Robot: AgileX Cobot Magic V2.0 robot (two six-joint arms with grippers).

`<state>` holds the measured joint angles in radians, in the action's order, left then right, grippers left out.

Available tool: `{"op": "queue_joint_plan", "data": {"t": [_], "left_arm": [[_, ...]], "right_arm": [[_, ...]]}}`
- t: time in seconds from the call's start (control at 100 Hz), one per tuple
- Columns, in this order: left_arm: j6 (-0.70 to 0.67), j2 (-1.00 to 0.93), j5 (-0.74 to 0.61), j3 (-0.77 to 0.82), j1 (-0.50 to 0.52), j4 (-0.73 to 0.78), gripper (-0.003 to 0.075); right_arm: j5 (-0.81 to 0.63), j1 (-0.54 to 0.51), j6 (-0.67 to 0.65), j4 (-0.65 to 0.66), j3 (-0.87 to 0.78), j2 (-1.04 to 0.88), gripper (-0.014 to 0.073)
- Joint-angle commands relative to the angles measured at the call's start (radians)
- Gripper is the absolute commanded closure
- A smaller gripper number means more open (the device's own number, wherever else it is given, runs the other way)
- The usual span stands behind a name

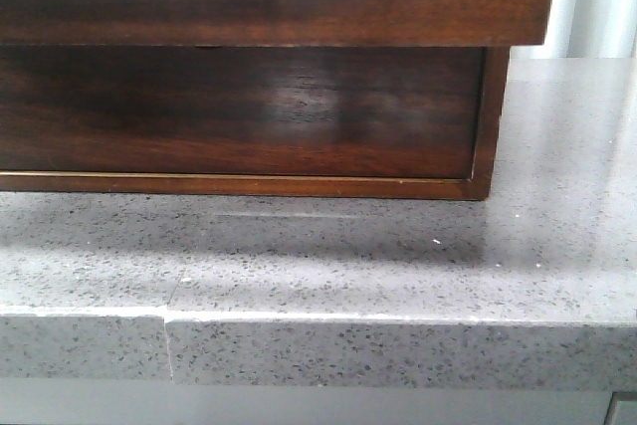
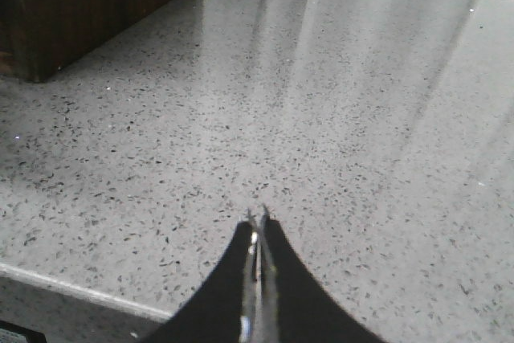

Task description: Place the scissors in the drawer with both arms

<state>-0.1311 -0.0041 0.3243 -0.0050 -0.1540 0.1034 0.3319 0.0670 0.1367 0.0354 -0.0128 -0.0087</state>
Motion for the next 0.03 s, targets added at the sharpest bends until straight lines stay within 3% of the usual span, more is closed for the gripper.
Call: {"op": "queue_joint_plan", "data": {"t": [0.0,0.02], "left_arm": [[-0.009,-0.034,-0.054,0.021,0.001,-0.006,0.0740],[-0.009,-0.034,-0.054,0.021,0.001,-0.006,0.0740]], "right_arm": [[-0.023,-0.005,-0.003,0.003,-0.030,-0.027,0.0639],[-0.023,-0.005,-0.003,0.003,-0.030,-0.027,0.0639]]}}
